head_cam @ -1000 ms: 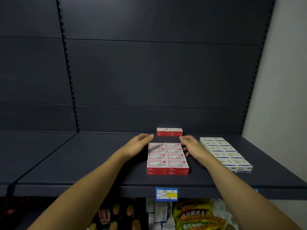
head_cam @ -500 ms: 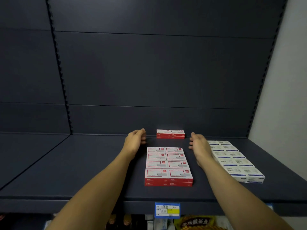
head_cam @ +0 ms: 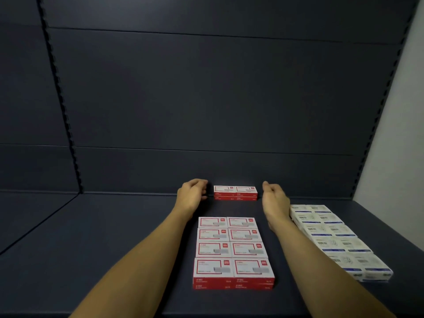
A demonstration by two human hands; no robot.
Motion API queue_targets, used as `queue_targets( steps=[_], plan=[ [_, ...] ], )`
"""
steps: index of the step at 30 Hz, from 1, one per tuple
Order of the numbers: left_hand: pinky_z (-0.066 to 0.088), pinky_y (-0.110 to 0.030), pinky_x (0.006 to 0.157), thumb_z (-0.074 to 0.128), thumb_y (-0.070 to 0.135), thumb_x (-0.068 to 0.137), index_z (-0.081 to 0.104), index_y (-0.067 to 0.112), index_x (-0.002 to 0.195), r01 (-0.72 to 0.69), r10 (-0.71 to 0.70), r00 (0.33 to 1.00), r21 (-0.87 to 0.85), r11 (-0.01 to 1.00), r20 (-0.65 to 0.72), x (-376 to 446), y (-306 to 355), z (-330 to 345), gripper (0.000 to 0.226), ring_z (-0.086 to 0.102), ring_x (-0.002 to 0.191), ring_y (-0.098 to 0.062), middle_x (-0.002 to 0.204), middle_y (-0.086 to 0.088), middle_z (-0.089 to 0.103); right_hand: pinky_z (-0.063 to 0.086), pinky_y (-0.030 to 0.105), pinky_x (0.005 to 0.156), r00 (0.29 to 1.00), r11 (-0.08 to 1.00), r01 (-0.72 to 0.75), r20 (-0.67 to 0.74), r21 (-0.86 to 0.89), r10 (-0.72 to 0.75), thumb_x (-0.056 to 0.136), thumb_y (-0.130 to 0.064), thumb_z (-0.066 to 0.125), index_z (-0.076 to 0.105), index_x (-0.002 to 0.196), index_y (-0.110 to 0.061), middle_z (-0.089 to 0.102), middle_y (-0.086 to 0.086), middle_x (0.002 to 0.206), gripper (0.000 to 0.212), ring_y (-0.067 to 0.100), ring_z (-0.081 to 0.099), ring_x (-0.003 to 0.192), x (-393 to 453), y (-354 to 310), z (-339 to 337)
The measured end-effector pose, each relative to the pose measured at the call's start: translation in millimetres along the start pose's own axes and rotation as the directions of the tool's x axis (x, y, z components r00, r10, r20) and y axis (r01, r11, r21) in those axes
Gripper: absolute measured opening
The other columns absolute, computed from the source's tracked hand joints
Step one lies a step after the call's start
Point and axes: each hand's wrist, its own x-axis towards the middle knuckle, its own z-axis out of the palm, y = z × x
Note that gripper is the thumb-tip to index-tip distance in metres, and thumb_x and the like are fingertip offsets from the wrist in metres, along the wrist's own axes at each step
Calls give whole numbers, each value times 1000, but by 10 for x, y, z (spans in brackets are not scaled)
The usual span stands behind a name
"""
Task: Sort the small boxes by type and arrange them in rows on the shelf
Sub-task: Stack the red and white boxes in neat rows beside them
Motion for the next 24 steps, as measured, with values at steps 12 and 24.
queue_targets(
  steps=[12, 24],
  plan=[
    [60, -45, 88, 53, 28, 93, 66, 6, 110, 159, -156, 986, -37, 987, 60, 174, -19, 116, 31, 75, 84, -26, 84, -7, 78, 39, 30, 76, 999, 995, 30, 42, -97, -26, 103, -39, 44, 61, 105, -11, 59, 1, 90, 33, 16, 54, 79, 136, 19, 149],
    [60, -47, 87, 50, 35, 95, 68, 8, 100, 192, -190, 980, -23, 981, 63, 62, 66, 109, 32, 74, 85, -28, 84, -7, 77, 39, 29, 73, 994, 984, 65, 95, -168, -49, 102, -44, 45, 60, 102, -14, 65, 6, 93, 34, 16, 59, 78, 70, -7, 133]
  ],
)
